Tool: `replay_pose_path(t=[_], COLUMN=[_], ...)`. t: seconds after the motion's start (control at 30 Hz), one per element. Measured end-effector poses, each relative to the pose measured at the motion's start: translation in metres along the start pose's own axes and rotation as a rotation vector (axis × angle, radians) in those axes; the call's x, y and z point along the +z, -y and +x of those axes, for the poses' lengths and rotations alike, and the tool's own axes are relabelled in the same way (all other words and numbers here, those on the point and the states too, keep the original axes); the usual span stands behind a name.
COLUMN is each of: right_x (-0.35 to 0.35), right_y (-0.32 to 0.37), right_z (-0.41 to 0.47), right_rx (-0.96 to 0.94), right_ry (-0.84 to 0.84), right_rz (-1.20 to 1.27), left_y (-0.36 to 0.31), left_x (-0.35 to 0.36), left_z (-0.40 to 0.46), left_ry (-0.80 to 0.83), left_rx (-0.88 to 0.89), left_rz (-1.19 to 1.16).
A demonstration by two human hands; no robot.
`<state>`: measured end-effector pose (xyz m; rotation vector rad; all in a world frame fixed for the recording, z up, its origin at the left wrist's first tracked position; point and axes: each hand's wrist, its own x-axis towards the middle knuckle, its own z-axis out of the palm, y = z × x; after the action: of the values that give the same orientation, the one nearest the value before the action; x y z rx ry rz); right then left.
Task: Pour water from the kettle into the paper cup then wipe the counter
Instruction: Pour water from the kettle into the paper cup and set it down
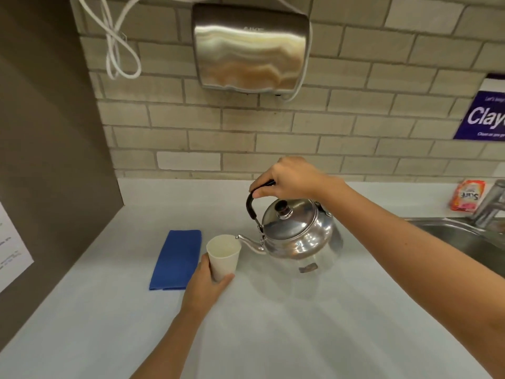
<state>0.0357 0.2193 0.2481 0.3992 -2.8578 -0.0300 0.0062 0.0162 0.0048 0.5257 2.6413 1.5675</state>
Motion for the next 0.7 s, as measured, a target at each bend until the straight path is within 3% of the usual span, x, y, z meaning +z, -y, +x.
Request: replay_pose_path(t=[0.7], right_x=[-0.019], right_y=[0.035], right_z=[0.022], right_rx=[-0.172], right_ry=[0.098], right_rz=[-0.281], left_y=[0.008], left_x=[0.004], left_z=[0.004], left_ry=[-0.011], left_rx=[0.000], left_rz=[-0.004])
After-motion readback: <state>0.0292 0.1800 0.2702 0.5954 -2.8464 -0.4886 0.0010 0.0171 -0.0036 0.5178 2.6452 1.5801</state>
